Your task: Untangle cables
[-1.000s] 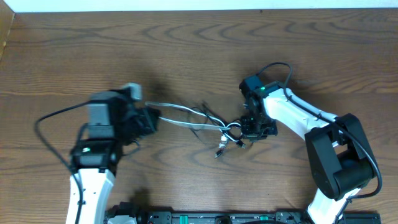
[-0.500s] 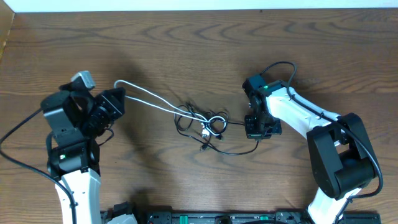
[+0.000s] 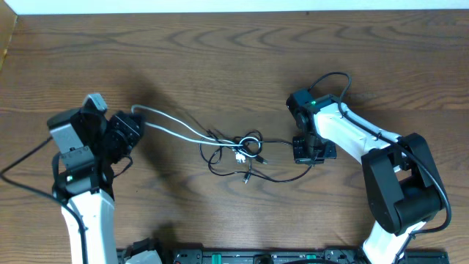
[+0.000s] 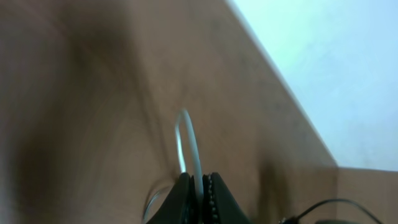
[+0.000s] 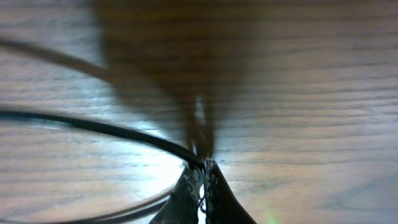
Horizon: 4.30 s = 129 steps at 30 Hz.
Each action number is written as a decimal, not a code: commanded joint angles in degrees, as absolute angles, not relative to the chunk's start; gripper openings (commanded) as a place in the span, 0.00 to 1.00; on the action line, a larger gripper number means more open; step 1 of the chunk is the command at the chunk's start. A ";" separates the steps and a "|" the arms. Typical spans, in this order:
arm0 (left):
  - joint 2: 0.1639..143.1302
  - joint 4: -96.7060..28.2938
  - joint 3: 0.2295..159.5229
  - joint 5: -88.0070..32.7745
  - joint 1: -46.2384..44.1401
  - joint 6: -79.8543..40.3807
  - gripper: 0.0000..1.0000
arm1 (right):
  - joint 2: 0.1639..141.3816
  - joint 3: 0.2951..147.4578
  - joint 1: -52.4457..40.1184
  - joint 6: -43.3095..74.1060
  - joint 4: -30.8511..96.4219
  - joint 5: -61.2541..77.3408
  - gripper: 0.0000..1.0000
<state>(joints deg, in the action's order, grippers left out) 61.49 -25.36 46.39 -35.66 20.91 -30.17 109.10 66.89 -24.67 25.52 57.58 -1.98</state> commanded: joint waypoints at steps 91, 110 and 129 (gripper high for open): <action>80.49 -28.40 46.87 -36.60 -21.63 -21.39 0.07 | 104.55 75.66 -24.93 33.26 53.39 -1.72 0.01; 74.65 -38.89 47.46 -23.62 -7.44 -16.12 0.07 | 104.53 75.66 -19.11 34.24 56.93 -0.51 0.01; 69.41 -23.64 47.31 -36.91 1.69 -32.10 0.78 | 104.55 75.64 -25.12 -2.42 59.64 27.49 0.01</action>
<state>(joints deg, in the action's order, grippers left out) 68.60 -22.59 46.48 -35.97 3.64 -32.01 104.90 75.33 -23.86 5.69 59.16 23.42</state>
